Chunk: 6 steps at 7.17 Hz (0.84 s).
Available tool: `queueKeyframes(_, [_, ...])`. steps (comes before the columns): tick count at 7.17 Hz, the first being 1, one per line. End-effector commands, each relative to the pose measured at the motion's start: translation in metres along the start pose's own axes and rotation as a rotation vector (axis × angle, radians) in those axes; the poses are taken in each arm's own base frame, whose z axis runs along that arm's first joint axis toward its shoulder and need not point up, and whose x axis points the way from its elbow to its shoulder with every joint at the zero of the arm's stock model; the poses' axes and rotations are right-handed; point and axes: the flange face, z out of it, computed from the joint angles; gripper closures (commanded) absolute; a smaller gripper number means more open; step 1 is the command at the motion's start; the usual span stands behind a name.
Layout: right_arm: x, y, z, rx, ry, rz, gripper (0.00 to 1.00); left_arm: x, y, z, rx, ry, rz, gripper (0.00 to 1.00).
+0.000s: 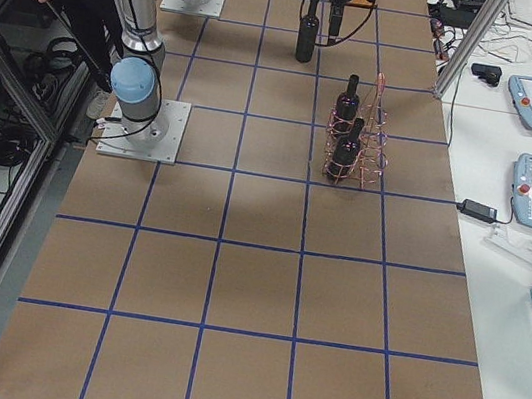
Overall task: Take wine from basket and place on tray
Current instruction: 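Move the left gripper over the standing bottle's neck, then lower the left gripper and close it on the bottle neck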
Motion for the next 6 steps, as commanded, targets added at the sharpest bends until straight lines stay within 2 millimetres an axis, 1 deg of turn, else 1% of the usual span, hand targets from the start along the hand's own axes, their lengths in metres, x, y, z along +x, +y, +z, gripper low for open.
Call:
queueKeyframes(1, [0.001, 0.001, 0.003, -0.015, -0.004, 0.055, 0.00, -0.001, -0.001, 0.015, -0.014, -0.003, -0.009, 0.01])
queueKeyframes(2, [0.002, 0.002, 0.003, -0.021, -0.003, 0.063, 0.00, -0.001, -0.001, 0.016, -0.017, -0.005, -0.006, 0.25])
queueKeyframes(4, [0.002, 0.002, 0.003, -0.021, -0.001, 0.063, 0.00, 0.000, -0.008, 0.025, -0.010, 0.000, -0.010, 0.25])
queueKeyframes(6, [0.003, 0.001, 0.003, -0.018, 0.011, 0.055, 0.00, 0.001, -0.009, 0.027, -0.010, 0.000, -0.007, 0.25])
